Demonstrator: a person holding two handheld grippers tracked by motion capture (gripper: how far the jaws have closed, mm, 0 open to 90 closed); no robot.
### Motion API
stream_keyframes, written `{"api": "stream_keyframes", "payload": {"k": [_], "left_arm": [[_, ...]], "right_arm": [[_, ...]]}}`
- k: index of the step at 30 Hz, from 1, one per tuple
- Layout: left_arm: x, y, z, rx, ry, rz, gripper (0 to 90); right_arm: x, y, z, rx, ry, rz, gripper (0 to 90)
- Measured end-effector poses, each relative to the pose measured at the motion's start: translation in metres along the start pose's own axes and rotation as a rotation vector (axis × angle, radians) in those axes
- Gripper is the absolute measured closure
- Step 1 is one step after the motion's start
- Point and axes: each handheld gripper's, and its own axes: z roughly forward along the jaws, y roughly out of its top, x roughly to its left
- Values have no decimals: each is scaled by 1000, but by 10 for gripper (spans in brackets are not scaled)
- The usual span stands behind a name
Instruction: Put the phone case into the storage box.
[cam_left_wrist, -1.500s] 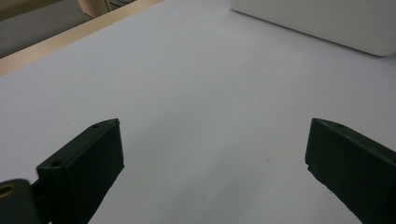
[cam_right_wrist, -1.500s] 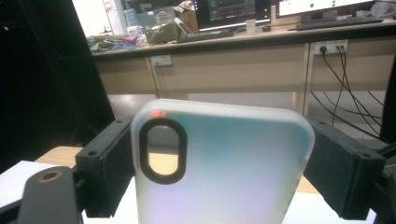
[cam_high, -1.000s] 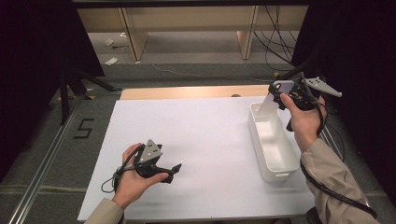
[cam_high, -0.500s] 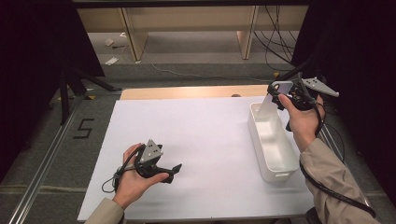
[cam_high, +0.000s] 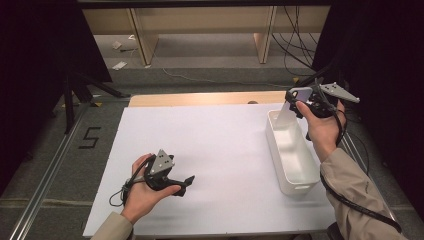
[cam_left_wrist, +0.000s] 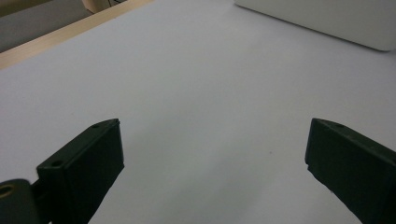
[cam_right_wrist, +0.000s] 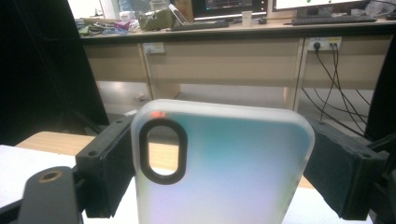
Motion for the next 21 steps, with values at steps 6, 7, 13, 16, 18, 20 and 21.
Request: {"api": "stream_keyframes", "payload": {"k": [6,7,13,16,18,20,21], "left_arm": [[0,0,0,2,3,0,35],[1,0,0,2,3,2,35],[1,0,0,3,4,0,36],[1,0,0,4,4,3,36],[1,0,0,5,5,4,36],[1,0,0,6,5,4,36],[1,0,1,6,4,4,36]], "right_arm": [[-1,2,2,11,-1,-2,173],[0,2,2,15,-3,-5,173],[0,3,5,23,-3,-5,173],[0,3,5,29,-7,-9,173],[0,4,6,29,-9,-13,174],[0,4,6,30,-11,-13,173],[0,4,7,34,-14,-13,174]]}}
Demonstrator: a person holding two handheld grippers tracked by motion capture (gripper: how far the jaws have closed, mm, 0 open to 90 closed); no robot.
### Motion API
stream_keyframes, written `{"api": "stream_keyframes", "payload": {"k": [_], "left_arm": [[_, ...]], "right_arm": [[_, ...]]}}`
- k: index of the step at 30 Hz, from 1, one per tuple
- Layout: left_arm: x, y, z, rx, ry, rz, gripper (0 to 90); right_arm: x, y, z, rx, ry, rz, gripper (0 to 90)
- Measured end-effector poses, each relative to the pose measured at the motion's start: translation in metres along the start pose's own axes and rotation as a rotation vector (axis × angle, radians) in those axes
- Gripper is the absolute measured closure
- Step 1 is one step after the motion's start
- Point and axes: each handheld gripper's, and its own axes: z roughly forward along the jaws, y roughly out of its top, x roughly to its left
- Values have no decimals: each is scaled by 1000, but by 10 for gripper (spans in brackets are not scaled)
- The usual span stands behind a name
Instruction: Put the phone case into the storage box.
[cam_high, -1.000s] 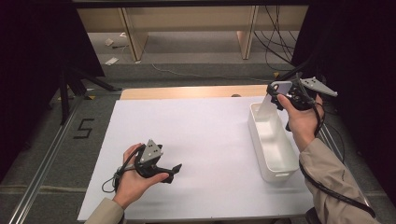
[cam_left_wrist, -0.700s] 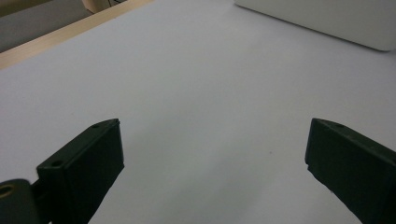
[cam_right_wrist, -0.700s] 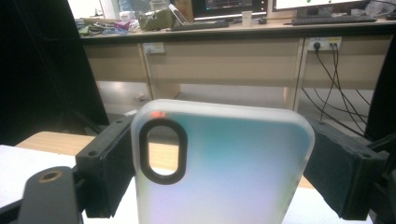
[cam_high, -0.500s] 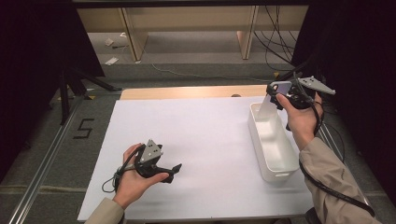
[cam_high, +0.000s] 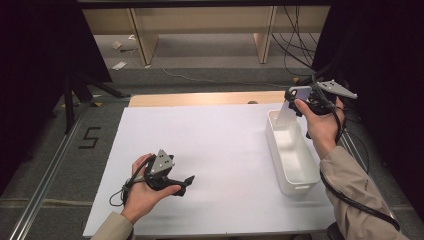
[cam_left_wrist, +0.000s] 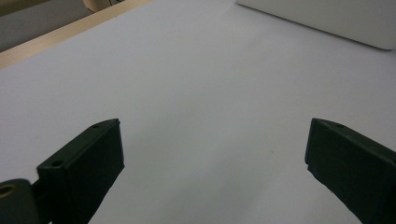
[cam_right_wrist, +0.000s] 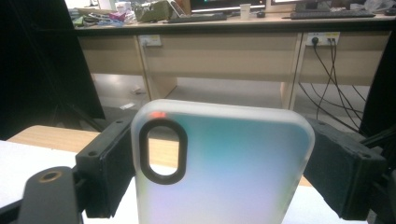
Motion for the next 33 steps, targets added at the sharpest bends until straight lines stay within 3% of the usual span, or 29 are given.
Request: {"api": "stream_keyframes", "payload": {"k": [33], "left_arm": [[1,0,1,2,1,3,38]], "right_arm": [[1,0,12,29,-15,-42,173]]}}
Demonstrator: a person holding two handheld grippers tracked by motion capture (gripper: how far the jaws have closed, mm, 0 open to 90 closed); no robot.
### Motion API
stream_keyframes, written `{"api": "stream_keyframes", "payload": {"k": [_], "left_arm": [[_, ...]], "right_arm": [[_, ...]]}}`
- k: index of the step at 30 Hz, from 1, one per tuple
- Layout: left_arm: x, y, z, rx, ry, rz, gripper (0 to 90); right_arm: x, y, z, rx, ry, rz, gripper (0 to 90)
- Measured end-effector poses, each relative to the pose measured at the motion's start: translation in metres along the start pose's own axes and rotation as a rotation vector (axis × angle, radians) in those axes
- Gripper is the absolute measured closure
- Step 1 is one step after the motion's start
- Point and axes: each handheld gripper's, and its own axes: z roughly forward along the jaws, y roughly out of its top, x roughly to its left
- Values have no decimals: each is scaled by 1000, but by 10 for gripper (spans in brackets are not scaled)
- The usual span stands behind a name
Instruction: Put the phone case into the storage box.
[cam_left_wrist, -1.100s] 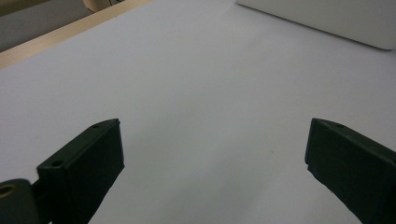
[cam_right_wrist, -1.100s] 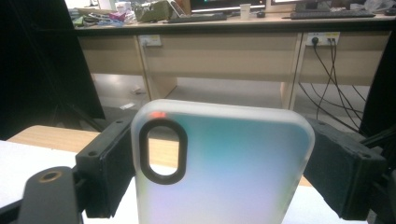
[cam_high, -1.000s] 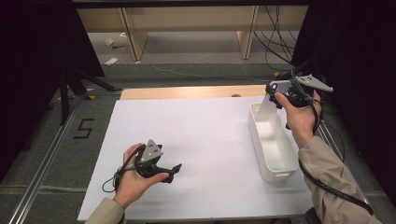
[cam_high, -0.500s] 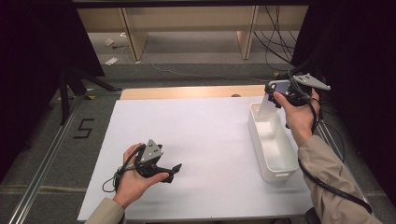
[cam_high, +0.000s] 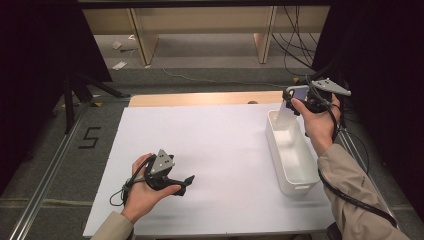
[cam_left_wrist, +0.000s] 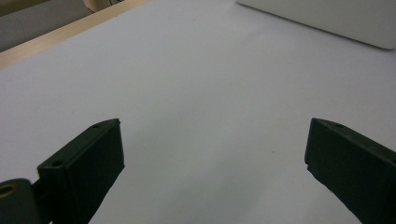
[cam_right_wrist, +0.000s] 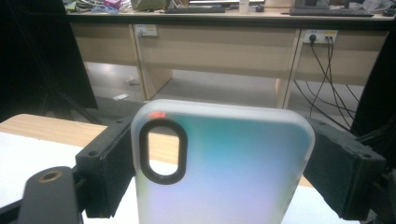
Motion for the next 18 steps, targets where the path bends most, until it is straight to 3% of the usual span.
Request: {"api": "stream_keyframes", "payload": {"k": [18], "left_arm": [[0,0,0,0,0,2,38]], "right_arm": [[-2,-3,5,12,-7,1,173]]}}
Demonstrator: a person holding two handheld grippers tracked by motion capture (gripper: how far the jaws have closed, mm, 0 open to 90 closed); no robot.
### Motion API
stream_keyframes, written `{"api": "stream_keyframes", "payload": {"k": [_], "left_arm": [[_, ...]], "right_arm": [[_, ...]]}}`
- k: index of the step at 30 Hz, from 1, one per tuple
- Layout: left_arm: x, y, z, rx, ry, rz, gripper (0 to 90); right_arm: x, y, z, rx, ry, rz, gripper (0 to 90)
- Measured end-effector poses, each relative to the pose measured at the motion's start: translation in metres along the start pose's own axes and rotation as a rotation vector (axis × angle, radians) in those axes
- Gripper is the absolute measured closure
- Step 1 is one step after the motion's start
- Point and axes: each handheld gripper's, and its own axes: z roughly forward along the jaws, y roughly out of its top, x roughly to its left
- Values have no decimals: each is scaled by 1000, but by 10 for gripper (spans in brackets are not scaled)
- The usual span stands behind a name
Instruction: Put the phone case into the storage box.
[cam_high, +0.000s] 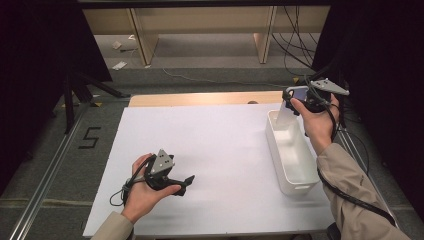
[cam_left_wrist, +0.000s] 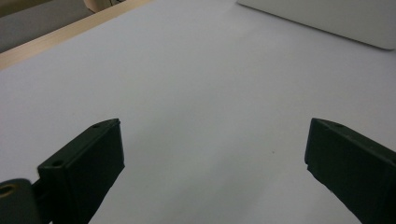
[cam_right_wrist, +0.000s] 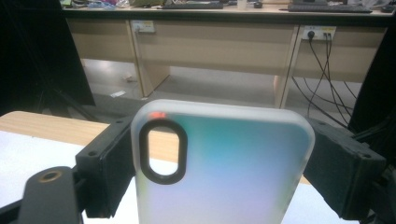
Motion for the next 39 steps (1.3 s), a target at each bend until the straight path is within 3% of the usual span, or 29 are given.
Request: {"api": "stream_keyframes", "payload": {"k": [39], "left_arm": [[0,0,1,1,0,-3,39]], "right_arm": [[1,-1,12,15,-2,-9,174]]}}
